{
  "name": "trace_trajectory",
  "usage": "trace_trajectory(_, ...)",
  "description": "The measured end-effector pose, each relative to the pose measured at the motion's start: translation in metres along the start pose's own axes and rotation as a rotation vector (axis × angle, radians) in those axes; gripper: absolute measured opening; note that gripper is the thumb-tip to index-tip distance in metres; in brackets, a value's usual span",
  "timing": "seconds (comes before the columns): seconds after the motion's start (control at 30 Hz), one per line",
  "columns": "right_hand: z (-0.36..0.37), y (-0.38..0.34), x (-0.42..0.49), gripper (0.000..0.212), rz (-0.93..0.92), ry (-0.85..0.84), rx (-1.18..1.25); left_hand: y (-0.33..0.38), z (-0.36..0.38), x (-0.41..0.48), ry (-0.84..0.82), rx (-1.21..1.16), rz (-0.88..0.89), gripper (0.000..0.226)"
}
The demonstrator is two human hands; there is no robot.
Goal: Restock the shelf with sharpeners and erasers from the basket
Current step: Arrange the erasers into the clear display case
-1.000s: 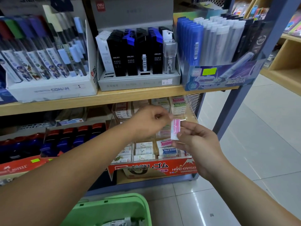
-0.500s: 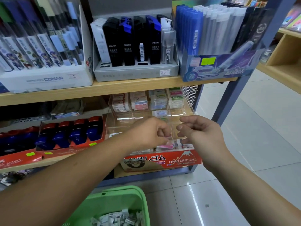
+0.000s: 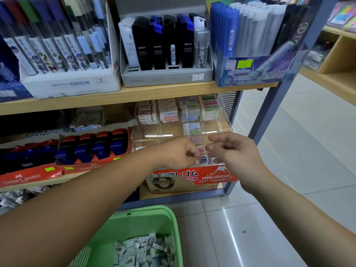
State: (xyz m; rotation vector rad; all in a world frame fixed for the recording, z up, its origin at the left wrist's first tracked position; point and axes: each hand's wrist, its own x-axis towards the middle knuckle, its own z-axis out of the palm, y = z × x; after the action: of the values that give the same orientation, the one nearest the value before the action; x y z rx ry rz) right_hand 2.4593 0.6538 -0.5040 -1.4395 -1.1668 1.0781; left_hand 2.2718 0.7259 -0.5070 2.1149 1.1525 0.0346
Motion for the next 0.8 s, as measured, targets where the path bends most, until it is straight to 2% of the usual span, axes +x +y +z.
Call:
trace_trajectory(0.17, -0.005, -0.001, -0.006, 0.016, 0.031, -0.019, -0.002, 0.015, -0.008, 0.001, -0.105, -0.034, -0.14, 0.024)
trace_trajectory(0.27, -0.008, -0.001, -0.006, 0.016, 0.037, 0.003, -0.029, 0.013, -0.01, -0.003, -0.162, -0.039, -0.12, 0.021)
trace_trajectory(0.4, -0.011, 0.001, -0.004, 0.013, 0.051, 0.04, -0.043, 0.007, -0.017, -0.006, -0.105, -0.182, -0.114, 0.019)
trace_trajectory(0.63, -0.013, 0.001, -0.004, 0.013, 0.06, 0.022, -0.051, 0.008, -0.003, 0.012, 0.013, 0.065, -0.07, 0.005)
trace_trajectory(0.8, -0.01, -0.002, -0.009, 0.013, 0.047, -0.046, -0.075, 0.005, 0.002, 0.01, 0.147, -0.028, -0.103, 0.004)
